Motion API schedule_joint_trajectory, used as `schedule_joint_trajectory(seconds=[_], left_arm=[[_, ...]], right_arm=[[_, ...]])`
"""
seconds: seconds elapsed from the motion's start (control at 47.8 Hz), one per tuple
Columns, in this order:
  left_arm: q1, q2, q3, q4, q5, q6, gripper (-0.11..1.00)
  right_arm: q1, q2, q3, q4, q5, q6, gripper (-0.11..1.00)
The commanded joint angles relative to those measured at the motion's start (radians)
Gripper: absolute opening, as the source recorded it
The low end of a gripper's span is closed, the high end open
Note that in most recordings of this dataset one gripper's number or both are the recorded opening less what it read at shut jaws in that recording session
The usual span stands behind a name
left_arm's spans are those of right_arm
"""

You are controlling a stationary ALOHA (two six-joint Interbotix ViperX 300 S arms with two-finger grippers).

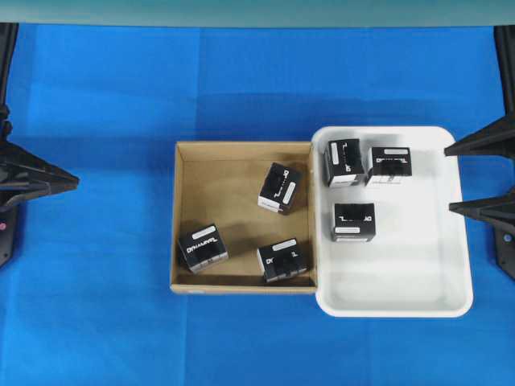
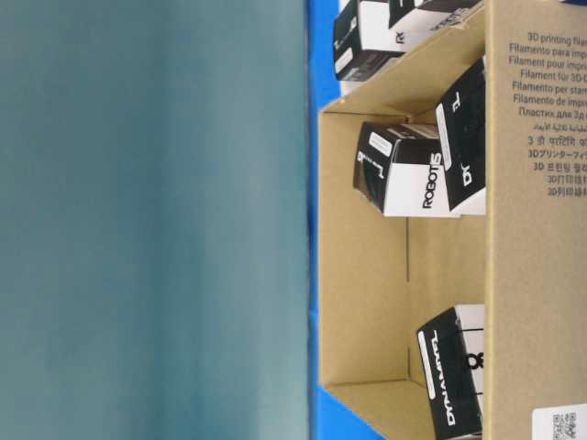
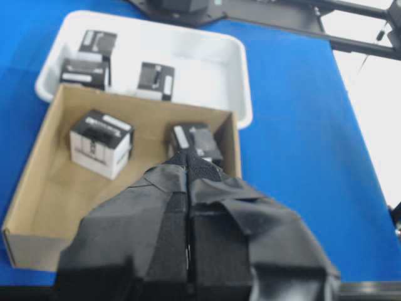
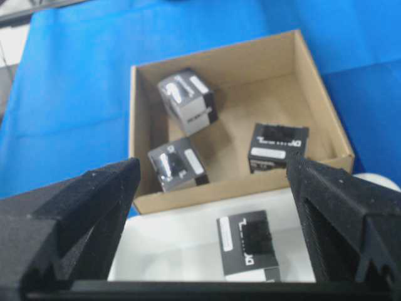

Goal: Pick a box that is randomly placed inside the cardboard box.

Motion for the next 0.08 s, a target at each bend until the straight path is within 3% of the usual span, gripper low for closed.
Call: schedule_joint_trajectory(seconds=[0.0,0.063], left_arm=[[-0.009,0.005,-0.021,0.003,-0.005,-0.005,-0.07],[-0.025,0.005,-0.021,0.003,-0.005,-0.002,-0.07]], right_arm=[[-0.002,-0.005,-0.006,0.006,-0.005,0.002,0.95],[-0.002,-0.011,-0.003,0.009,-0.005,0.002,0.95]])
